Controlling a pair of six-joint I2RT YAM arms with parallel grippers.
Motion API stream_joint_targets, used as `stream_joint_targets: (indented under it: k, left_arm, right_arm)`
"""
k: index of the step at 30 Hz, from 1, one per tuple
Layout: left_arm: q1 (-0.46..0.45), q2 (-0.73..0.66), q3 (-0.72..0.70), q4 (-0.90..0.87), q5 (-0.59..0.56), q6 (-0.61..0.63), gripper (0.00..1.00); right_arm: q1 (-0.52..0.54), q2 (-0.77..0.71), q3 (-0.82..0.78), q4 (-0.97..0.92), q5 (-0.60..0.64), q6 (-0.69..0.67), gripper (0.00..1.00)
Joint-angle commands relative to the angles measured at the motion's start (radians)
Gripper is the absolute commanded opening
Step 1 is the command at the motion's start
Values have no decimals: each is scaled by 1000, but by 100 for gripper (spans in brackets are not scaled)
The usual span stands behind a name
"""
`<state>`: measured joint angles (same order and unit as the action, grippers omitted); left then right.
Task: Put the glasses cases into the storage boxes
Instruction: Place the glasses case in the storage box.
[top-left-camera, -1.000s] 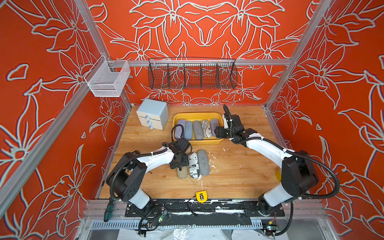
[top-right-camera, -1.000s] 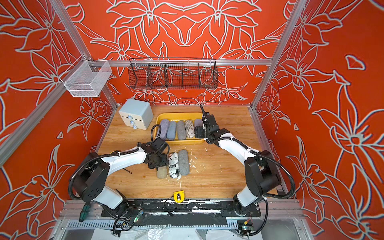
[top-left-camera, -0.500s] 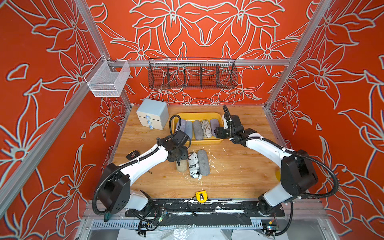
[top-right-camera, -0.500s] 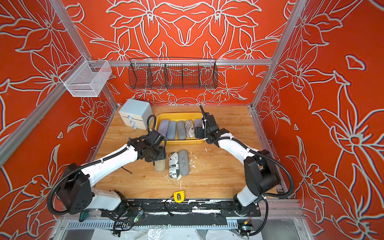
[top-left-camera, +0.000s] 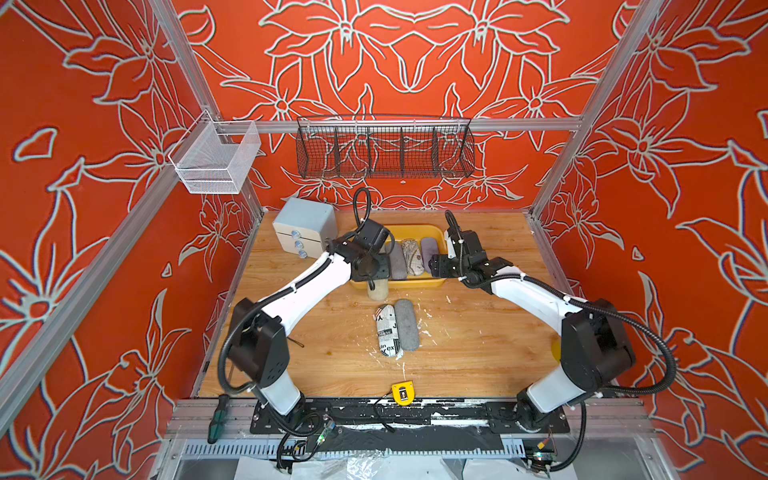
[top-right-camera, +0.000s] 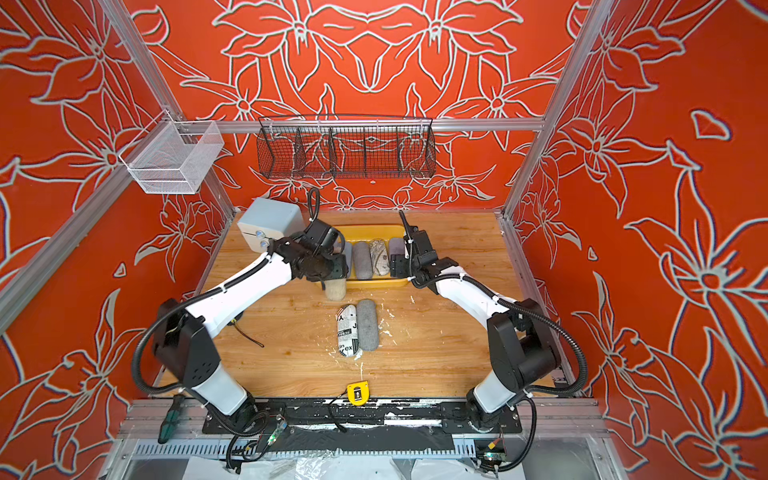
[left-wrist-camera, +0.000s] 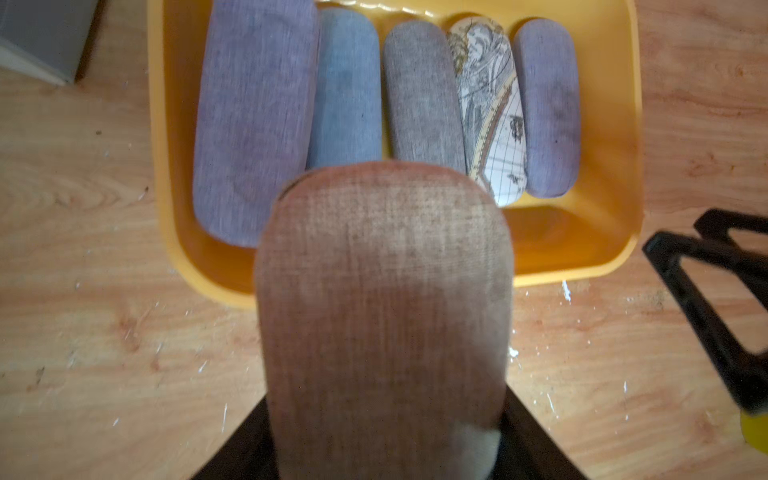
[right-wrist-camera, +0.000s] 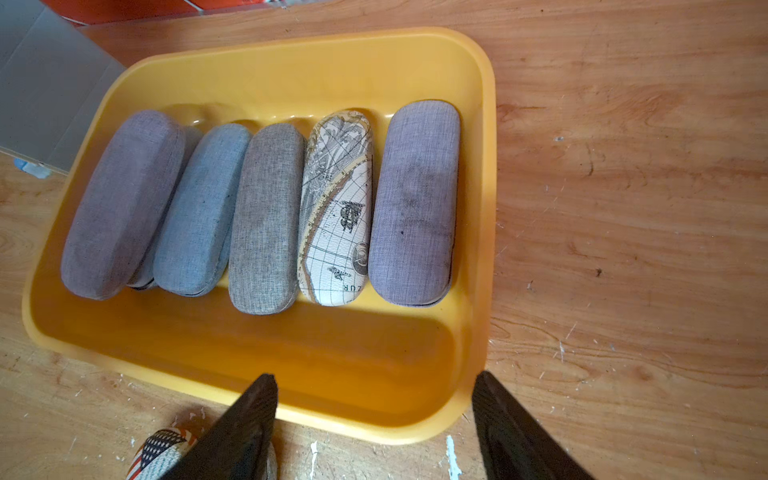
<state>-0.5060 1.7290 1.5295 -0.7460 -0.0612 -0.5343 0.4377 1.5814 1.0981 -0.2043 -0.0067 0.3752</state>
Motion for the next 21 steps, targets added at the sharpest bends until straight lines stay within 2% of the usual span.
stream_joint_targets:
  k: [1,11,21]
  left_arm:
    - [32,97,105,-9,23,58,61]
    - [92,390,392,-56,91,122,62]
    - [97,522,514,-90,43,155,64]
  right_arm:
    - [-4,-35,-21,-12,40,-7,76]
    - [-17,-61,-34,-13,82,-16,76]
    - [-34,-39,-27,-12,74,-21,76]
